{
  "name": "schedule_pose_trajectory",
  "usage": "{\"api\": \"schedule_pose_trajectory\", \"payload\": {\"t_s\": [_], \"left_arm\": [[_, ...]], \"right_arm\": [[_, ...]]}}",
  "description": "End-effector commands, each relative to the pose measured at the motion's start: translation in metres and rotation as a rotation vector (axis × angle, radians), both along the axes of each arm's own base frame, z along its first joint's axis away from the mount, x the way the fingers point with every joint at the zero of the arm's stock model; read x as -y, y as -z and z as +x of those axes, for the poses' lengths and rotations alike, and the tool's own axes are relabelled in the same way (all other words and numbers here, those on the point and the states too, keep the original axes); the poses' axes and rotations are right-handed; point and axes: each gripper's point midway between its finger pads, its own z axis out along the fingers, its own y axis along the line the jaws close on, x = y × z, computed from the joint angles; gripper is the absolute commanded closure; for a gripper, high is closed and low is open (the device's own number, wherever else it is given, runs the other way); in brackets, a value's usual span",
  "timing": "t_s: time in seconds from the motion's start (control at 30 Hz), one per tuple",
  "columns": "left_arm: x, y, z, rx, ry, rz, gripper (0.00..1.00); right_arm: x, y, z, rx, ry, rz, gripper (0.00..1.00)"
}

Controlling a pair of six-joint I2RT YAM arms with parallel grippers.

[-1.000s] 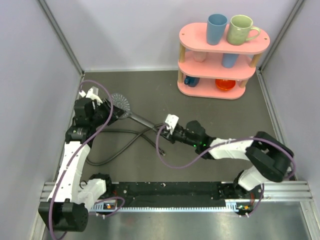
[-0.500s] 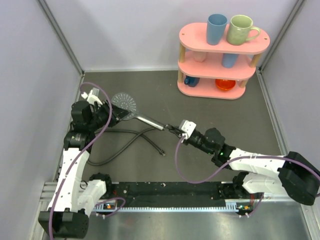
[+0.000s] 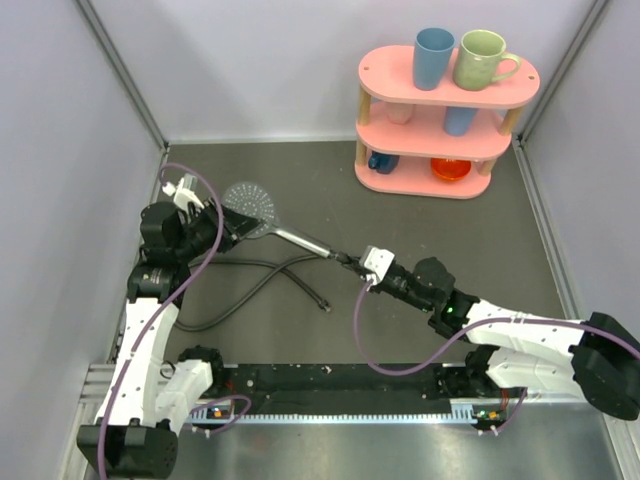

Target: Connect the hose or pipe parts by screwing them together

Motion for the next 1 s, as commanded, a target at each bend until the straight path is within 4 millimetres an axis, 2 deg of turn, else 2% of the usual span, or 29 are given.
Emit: {"api": "schedule_pose_trajectory", "payload": {"t_s": [0.0,0.17,0.57,0.8,0.97], "left_arm": [[0.004,-0.018,0.0,0.091,0.028,-0.03,1.0],[0.005,-0.011,0.0,0.085,0.033,-0.029,1.0],[0.007,0.0,-0.001,0.07,0.067,-0.008,1.0],[0.003,0.02,0.002,-0.068,0.045,0.019,1.0],[0.002,0.027,0.003,-0.119,0.033,0.008,1.0]], "right_arm": [[-0.015,-0.025,-0.007,0.053,-0.053,0.029,1.0],[-0.02,-0.035,-0.007,0.073,-0.05,0.037,1.0],[-0.026,-0.043,-0.002,0.098,-0.021,-0.001,1.0],[-0.034,-0.045,0.004,0.176,0.009,-0.081,1.0],[-0.043,-0.048,0.003,0.188,0.02,-0.062,1.0]]}}
